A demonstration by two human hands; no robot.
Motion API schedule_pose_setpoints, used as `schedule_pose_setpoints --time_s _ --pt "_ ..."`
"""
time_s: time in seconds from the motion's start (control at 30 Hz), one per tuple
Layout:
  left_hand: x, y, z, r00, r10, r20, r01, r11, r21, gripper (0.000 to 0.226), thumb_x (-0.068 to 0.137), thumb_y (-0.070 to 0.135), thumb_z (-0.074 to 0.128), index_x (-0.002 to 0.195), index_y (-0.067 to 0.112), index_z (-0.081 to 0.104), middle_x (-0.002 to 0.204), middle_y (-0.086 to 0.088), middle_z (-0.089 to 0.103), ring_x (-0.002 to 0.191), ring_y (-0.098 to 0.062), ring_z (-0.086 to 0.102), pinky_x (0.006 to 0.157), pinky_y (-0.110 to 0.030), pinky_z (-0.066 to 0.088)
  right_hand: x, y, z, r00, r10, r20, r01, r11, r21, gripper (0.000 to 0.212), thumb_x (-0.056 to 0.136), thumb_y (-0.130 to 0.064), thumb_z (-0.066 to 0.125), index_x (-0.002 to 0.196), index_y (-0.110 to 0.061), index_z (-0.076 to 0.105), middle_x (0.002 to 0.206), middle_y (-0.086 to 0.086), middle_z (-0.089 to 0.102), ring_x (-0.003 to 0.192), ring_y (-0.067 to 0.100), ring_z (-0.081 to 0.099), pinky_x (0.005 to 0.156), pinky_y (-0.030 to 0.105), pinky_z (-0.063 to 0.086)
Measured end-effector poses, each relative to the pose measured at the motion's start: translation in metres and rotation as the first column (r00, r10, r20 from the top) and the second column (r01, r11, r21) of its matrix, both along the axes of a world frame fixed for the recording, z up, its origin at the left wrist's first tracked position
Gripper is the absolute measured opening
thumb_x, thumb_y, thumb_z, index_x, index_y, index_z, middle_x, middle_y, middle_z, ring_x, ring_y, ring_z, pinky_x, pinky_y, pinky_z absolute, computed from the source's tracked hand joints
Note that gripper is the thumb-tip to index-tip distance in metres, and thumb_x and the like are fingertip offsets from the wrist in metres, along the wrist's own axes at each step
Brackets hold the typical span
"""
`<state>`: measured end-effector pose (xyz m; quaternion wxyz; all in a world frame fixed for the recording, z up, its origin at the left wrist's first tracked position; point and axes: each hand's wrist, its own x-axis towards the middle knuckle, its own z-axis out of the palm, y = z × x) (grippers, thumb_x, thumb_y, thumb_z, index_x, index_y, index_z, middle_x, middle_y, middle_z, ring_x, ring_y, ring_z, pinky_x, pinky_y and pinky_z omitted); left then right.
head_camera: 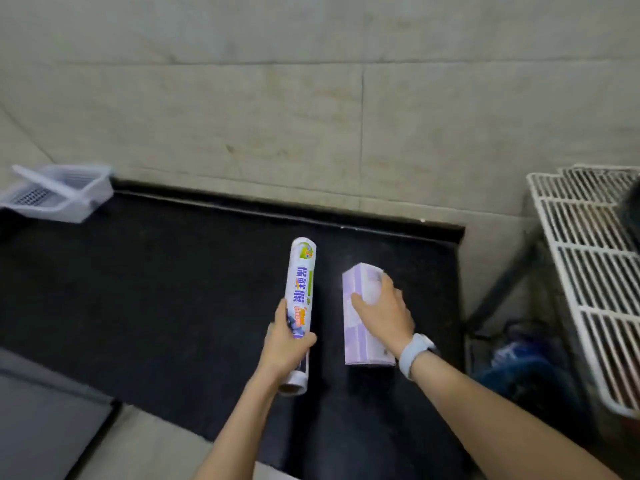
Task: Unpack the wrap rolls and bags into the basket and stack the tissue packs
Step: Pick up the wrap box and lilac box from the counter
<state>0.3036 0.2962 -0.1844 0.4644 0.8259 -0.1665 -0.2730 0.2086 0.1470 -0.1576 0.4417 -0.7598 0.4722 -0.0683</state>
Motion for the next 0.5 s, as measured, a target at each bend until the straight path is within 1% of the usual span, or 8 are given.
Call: schedule_pose_setpoints --time_s 0.07,0.13,0.23,0.3,0.37,0.43,0.5 --pt "0.009 0.004 -0.022 0.999 -0.045 -0.006 0.045 0.992 0.12 0.081 0.072 0.009 0.063 0.14 0.024 0.024 0.117 -0.009 0.053 0.098 -0.023 0.057 0.088 -0.033 0.048 0.009 0.004 -0.024 0.988 0.014 -0.154 -0.023 0.998 -0.054 0.065 0.083 -0.045 0.051 0.137 -0.023 0.022 0.131 0.016 0.044 0.114 0.039 0.05 0.09 0.044 0.042" --pt "0.016 0.001 -0.038 0.994 -0.104 0.013 0.099 0.973 0.208 0.087 0.071 0.009 0.064 0.144 0.021 0.018 0.119 -0.015 0.045 0.104 -0.029 0.053 0.096 -0.039 0.046 0.02 0.005 -0.041 0.968 0.007 -0.253 -0.045 0.989 -0.144 0.067 0.084 -0.046 0.051 0.138 -0.021 0.021 0.128 0.017 0.046 0.112 0.038 0.051 0.086 0.044 0.044" --pt "0.025 -0.01 -0.056 0.986 -0.159 0.058 0.142 0.965 0.222 0.089 0.072 0.006 0.064 0.145 0.02 0.015 0.119 -0.018 0.04 0.108 -0.031 0.047 0.1 -0.038 0.043 0.036 0.001 -0.058 0.935 -0.026 -0.355 -0.066 0.968 -0.243 0.071 0.082 -0.048 0.055 0.138 -0.018 0.022 0.126 0.017 0.046 0.113 0.035 0.049 0.083 0.043 0.045" --pt "0.028 -0.017 -0.063 0.981 -0.176 0.087 0.153 0.962 0.226 0.088 0.073 0.005 0.062 0.145 0.021 0.014 0.12 -0.018 0.038 0.11 -0.032 0.044 0.1 -0.035 0.041 0.043 -0.002 -0.067 0.927 -0.025 -0.374 -0.082 0.961 -0.266 0.075 0.081 -0.051 0.056 0.139 -0.017 0.022 0.126 0.017 0.045 0.114 0.034 0.047 0.083 0.043 0.045" --pt "0.027 -0.023 -0.066 0.974 -0.203 0.097 0.168 0.942 0.29 0.089 0.075 0.009 0.061 0.145 0.025 0.01 0.125 -0.016 0.036 0.114 -0.033 0.04 0.099 -0.04 0.038 0.047 -0.004 -0.072 0.931 0.017 -0.363 -0.109 0.966 -0.234 0.077 0.082 -0.054 0.052 0.141 -0.018 0.019 0.127 0.016 0.043 0.116 0.035 0.045 0.085 0.043 0.044" --pt "0.026 -0.026 -0.067 0.962 -0.245 0.122 0.178 0.899 0.399 0.088 0.076 0.02 0.062 0.143 0.032 0.007 0.136 -0.011 0.03 0.123 -0.032 0.032 0.101 -0.048 0.031 0.048 -0.009 -0.07 0.936 0.068 -0.345 -0.138 0.974 -0.181 0.069 0.087 -0.051 0.045 0.142 -0.018 0.02 0.13 0.017 0.041 0.117 0.035 0.044 0.087 0.044 0.043" --pt "0.029 -0.031 -0.061 0.947 -0.277 0.161 0.177 0.872 0.457 0.083 0.076 0.034 0.063 0.142 0.032 0.012 0.147 -0.008 0.02 0.134 -0.029 0.018 0.106 -0.051 0.02 0.046 -0.022 -0.061 0.939 0.106 -0.326 -0.17 0.97 -0.173 0.055 0.091 -0.041 0.041 0.138 -0.015 0.029 0.132 0.018 0.041 0.118 0.035 0.044 0.092 0.046 0.043"
